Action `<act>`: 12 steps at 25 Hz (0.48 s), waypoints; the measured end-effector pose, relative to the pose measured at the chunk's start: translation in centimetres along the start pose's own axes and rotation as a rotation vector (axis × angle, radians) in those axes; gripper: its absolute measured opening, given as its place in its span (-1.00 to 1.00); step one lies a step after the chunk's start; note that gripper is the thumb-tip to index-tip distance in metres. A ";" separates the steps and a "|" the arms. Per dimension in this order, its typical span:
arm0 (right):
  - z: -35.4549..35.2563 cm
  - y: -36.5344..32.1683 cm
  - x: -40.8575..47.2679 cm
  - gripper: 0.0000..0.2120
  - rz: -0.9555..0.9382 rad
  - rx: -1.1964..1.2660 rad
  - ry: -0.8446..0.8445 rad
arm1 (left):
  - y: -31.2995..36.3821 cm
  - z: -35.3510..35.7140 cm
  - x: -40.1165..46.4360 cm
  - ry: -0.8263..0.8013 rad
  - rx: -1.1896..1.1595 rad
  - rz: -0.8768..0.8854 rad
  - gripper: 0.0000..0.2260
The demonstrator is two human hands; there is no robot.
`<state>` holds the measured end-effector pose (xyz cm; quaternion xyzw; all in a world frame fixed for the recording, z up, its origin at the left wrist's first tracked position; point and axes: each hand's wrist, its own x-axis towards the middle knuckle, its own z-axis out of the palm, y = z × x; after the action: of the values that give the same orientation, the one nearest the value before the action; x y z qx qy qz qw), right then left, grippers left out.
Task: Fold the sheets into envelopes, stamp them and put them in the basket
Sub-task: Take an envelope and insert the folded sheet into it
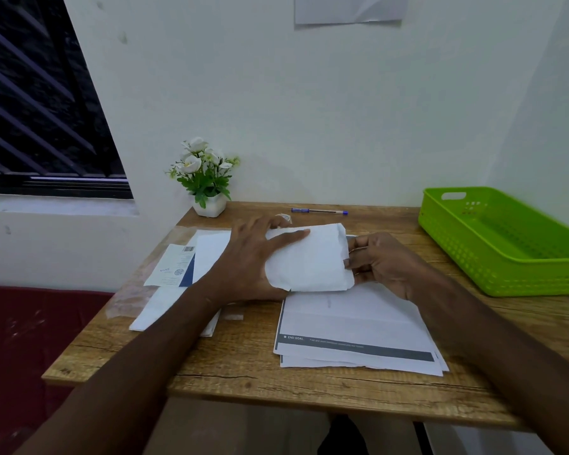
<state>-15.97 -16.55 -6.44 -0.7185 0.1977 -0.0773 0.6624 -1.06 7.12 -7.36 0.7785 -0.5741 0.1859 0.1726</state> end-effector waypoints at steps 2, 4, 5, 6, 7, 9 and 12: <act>0.1 0.0 0.1 -0.79 -0.015 0.012 0.002 | 0.1 -0.2 0.0 -0.069 0.048 -0.012 -0.13; 0.2 -0.1 0.1 -0.82 -0.026 0.040 0.017 | 0.2 -0.2 0.0 -0.125 0.083 -0.028 -0.13; 0.3 -0.1 0.1 -0.82 -0.025 0.068 0.024 | 0.3 -0.1 -0.1 -0.142 0.082 -0.034 -0.13; 0.3 -0.1 0.2 -0.79 -0.017 0.105 0.027 | 0.3 -0.1 -0.1 -0.157 0.069 -0.041 -0.11; 0.2 -0.1 0.2 -0.76 0.001 0.141 0.028 | 0.3 -0.1 -0.2 -0.174 0.051 -0.049 -0.10; 0.2 -0.1 0.3 -0.72 0.043 0.188 0.023 | 0.4 0.1 -0.3 -0.208 0.012 -0.068 -0.09; 0.2 0.2 0.4 -0.73 0.048 0.225 -0.012 | 0.6 0.1 0.0 -0.177 -0.154 -0.134 -0.23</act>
<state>-15.59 -16.48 -6.74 -0.6352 0.2011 -0.0785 0.7416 -1.59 6.95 -7.42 0.8130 -0.5461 0.0601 0.1926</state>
